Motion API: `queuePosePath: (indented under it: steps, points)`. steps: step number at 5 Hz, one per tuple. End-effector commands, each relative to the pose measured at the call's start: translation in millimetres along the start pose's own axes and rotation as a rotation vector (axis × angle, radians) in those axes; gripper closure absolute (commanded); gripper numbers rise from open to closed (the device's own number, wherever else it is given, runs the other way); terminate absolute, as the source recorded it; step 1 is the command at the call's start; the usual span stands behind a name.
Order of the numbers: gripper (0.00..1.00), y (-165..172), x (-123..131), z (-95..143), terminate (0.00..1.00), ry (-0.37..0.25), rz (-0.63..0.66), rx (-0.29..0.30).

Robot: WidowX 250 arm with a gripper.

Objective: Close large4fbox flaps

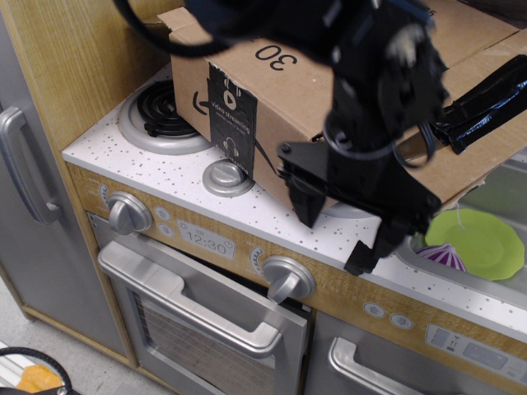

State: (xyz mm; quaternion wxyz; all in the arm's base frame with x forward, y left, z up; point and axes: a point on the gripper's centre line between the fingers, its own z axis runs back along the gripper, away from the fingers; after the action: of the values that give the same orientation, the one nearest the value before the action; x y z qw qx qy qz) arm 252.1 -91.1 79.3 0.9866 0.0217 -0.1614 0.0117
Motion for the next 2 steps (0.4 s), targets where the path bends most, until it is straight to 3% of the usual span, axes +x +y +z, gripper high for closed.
queuePosePath:
  steps: [1, 2]
  points:
    - [0.00, -7.9, 16.5, -4.0, 0.00, -0.177, -0.044, 0.016]
    - [0.00, -8.9, 26.3, 5.2, 0.00, -0.226, -0.086, 0.047]
